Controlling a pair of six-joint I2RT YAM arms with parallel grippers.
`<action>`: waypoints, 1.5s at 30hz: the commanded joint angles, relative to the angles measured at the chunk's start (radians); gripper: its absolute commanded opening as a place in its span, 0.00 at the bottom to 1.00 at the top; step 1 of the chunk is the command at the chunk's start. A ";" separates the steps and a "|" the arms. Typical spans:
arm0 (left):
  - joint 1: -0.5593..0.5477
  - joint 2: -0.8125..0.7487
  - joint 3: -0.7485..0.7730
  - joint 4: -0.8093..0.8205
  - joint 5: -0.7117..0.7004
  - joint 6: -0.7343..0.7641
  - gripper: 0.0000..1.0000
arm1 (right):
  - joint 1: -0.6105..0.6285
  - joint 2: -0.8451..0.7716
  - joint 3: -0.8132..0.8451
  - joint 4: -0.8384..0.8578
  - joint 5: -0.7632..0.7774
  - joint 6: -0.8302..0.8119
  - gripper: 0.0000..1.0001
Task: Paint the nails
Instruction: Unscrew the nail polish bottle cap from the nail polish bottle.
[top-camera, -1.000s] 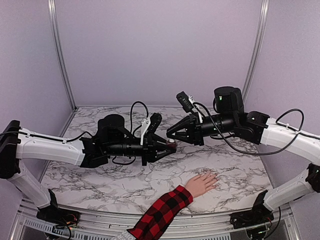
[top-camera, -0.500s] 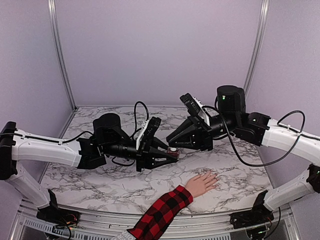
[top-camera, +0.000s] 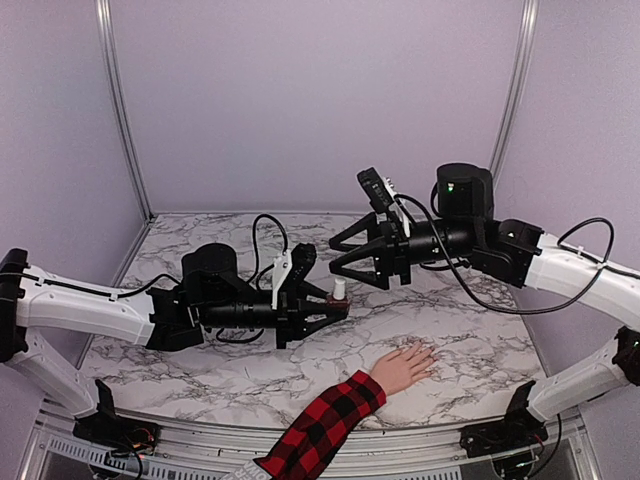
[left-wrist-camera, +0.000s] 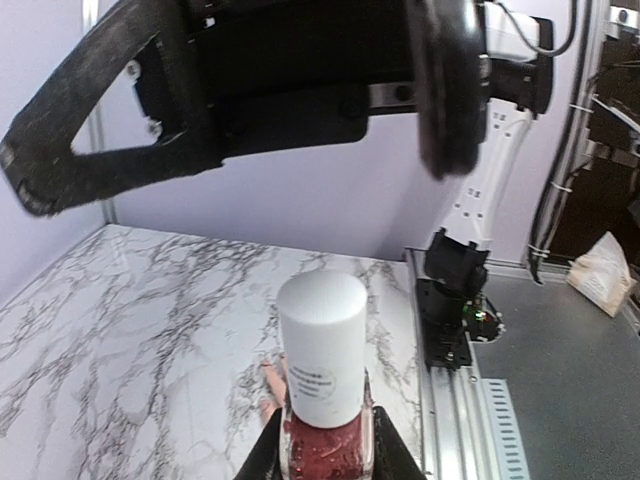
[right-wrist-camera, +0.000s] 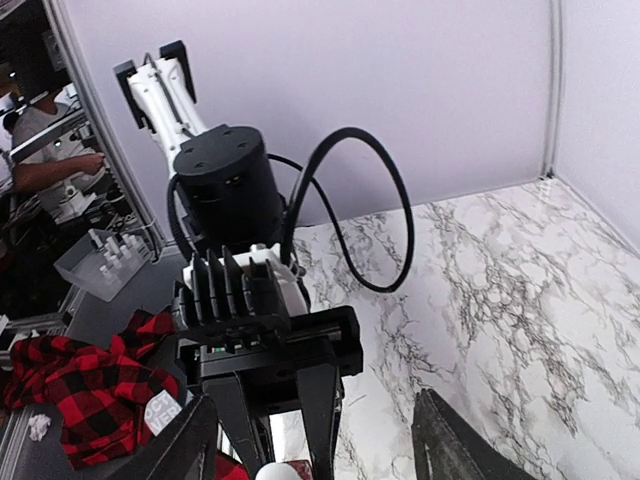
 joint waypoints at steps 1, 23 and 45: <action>-0.001 -0.025 -0.009 -0.025 -0.233 -0.004 0.00 | -0.004 -0.020 0.066 -0.042 0.228 0.097 0.67; -0.003 0.104 0.085 -0.122 -0.496 -0.056 0.00 | 0.016 0.089 0.088 -0.193 0.491 0.239 0.55; -0.006 0.170 0.162 -0.183 -0.534 -0.058 0.00 | 0.020 0.148 0.039 -0.114 0.449 0.268 0.24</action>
